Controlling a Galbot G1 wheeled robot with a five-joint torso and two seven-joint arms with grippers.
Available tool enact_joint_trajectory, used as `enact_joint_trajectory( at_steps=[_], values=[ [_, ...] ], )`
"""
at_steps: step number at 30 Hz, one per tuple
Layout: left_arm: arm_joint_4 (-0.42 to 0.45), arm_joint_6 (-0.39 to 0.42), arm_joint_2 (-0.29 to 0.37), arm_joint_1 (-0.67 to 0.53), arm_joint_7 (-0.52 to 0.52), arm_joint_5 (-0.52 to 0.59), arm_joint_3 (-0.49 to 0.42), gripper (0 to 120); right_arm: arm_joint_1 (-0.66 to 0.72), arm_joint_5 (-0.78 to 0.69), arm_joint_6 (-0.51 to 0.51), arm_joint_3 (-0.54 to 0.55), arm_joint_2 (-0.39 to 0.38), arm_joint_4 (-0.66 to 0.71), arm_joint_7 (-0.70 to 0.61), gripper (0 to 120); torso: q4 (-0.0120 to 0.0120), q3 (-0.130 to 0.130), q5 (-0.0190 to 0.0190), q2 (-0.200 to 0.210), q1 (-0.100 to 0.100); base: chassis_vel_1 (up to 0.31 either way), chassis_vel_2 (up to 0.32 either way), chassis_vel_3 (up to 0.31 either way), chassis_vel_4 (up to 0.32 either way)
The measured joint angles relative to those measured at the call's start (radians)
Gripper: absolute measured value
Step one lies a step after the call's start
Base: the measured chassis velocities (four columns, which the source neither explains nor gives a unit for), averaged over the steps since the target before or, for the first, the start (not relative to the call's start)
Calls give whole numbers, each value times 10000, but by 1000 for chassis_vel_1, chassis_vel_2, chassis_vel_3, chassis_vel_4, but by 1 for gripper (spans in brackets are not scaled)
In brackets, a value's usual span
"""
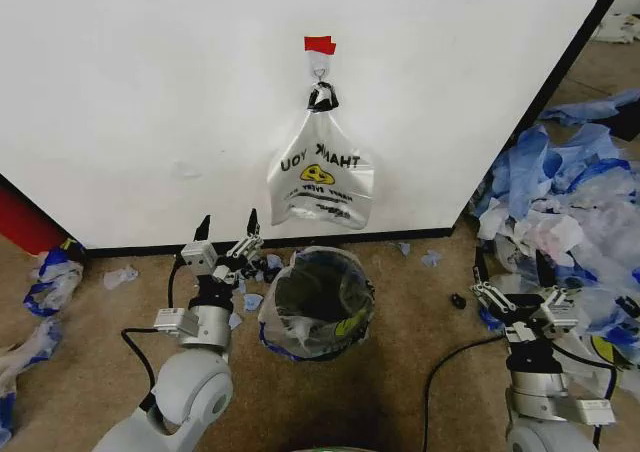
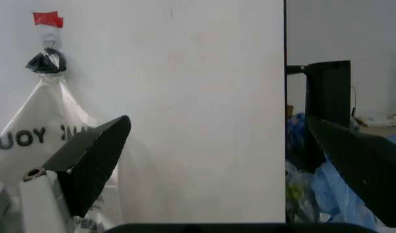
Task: Pick up the garbage bag from the wall and place it over the trash bin.
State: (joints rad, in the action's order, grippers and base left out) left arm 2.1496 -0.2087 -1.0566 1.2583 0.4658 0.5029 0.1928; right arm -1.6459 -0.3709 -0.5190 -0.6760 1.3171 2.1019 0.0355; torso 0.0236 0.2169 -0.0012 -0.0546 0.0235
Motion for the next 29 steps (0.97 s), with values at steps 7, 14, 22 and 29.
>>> enact_joint_trajectory(
  at_steps=[7,14,22,29],
  values=[
    [0,0,0,0,0,0,0,100,0,0,0,1,0,0,0,100,0,0,0,0,0,0,0,0,0],
    [0,0,0,0,0,0,0,100,0,0,0,0,0,0,0,100,0,0,0,0,0,0,0,0,0],
    [0,0,0,0,0,0,0,100,0,0,1,0,0,0,0,100,0,0,0,0,0,0,0,0,0],
    [0,0,0,-1,0,0,0,100,0,0,0,1,0,0,0,100,0,0,0,0,0,0,0,0,0]
  ],
)
